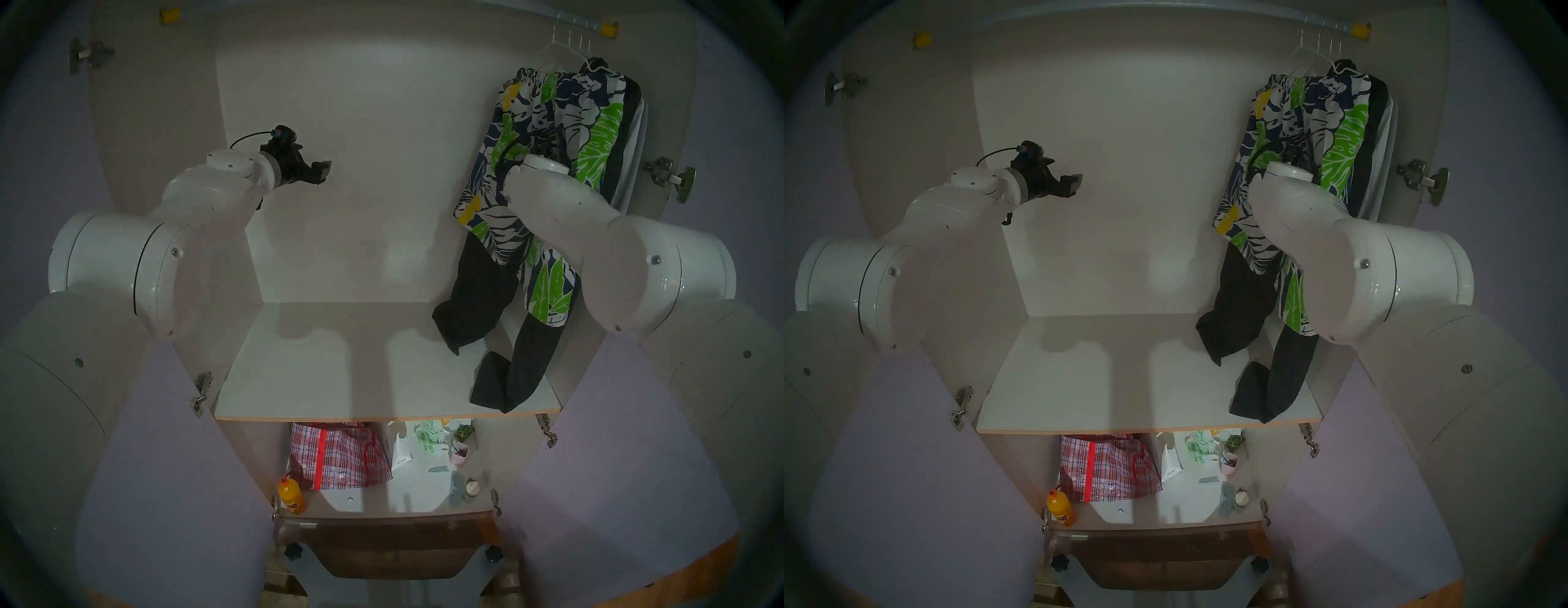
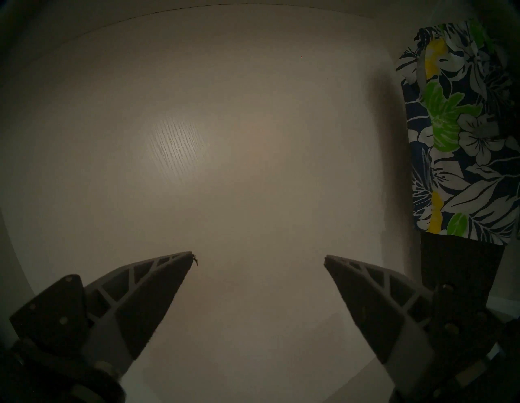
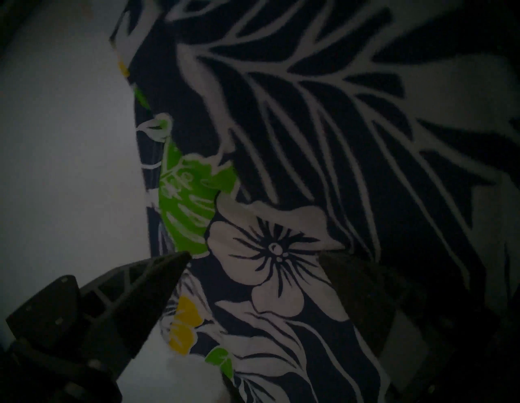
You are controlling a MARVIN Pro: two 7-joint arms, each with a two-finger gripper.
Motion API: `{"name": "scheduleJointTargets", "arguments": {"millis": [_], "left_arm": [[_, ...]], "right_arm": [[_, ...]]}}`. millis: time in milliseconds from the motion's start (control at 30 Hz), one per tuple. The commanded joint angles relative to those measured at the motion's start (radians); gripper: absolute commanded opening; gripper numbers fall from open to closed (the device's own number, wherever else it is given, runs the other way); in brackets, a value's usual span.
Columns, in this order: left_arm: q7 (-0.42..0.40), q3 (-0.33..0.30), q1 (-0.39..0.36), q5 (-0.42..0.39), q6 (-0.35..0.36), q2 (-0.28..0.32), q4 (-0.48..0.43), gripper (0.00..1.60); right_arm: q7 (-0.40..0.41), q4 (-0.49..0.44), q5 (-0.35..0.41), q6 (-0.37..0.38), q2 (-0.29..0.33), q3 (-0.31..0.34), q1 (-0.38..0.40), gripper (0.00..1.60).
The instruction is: Move and arrange clothes and pants in the wardrobe
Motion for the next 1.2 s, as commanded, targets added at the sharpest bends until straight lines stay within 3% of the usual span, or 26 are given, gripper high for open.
{"name": "scheduleJointTargets", "arguments": {"millis": [0,300,333,667,800,1167], "left_arm": [[-0.003,-0.004,-0.044,-0.004,-0.011,-0.001,-0.028,1.60],[-0.001,-0.004,-0.044,-0.003,-0.010,-0.001,-0.027,1.60],[0.000,-0.004,-0.043,-0.003,-0.009,-0.002,-0.026,1.60],[0.000,-0.004,-0.041,-0.003,-0.009,-0.002,-0.025,1.60],[0.001,-0.004,-0.040,-0.003,-0.008,-0.002,-0.024,1.60],[0.002,-0.003,-0.037,-0.003,-0.007,-0.002,-0.022,1.60]], "right_arm": [[0.054,-0.020,0.027,0.056,-0.039,0.021,0.072,1.60],[0.109,-0.005,0.010,0.161,-0.101,0.006,0.055,1.60],[0.137,-0.005,0.007,0.211,-0.106,-0.005,0.021,1.60],[0.152,-0.005,0.008,0.233,-0.111,-0.004,-0.011,1.60],[0.163,-0.005,0.004,0.258,-0.122,-0.008,-0.059,1.60],[0.238,-0.021,-0.004,0.240,-0.146,-0.021,-0.144,1.60]]}}
